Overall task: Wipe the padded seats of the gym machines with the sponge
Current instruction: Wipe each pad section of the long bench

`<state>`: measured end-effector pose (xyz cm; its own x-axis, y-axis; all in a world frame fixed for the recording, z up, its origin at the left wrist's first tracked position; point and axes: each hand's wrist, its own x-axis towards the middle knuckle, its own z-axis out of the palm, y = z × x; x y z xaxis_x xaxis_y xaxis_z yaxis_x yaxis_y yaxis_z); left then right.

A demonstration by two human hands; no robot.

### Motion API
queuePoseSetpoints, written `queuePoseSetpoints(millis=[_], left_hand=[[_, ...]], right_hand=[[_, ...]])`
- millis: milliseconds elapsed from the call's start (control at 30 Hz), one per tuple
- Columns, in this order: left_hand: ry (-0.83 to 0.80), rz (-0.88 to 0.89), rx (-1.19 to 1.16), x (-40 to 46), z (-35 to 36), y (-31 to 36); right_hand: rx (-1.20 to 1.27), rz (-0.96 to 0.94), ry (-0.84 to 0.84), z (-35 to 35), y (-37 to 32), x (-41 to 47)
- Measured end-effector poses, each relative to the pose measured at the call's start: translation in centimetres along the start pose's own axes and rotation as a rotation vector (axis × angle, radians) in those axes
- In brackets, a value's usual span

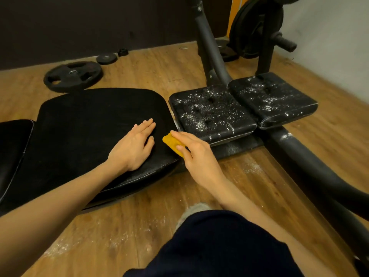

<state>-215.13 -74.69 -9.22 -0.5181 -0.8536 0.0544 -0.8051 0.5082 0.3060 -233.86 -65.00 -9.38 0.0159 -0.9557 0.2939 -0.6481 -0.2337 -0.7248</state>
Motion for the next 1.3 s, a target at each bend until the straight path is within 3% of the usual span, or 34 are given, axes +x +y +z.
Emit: queuePoseSetpoints(millis=[167, 467, 700, 967, 1167, 1300], left_hand=[[0.010, 0.015, -0.013, 0.1, 0.0, 0.0], [0.018, 0.048, -0.015, 0.3, -0.1, 0.1], [-0.021, 0.067, 0.026, 1.5, -0.6, -0.4], [-0.022, -0.008, 0.036, 7.1, -0.4, -0.9], [0.023, -0.002, 0.051, 7.1, 0.8, -0.9], [0.035, 0.002, 0.058, 7.2, 0.7, -0.9]], right_hand=[[-0.266, -0.106, 0.046, -3.3, 1.7, 2.1], [-0.696, -0.193, -0.121, -1.9, 2.7, 4.0], [-0.646, -0.097, -0.055, -0.4, 3.1, 3.9], [-0.655, -0.096, -0.175, -1.2, 1.8, 5.3], [-0.674, -0.161, -0.181, 0.4, 2.8, 9.3], [-0.694, -0.101, -0.182, 2.2, 4.0, 14.2]])
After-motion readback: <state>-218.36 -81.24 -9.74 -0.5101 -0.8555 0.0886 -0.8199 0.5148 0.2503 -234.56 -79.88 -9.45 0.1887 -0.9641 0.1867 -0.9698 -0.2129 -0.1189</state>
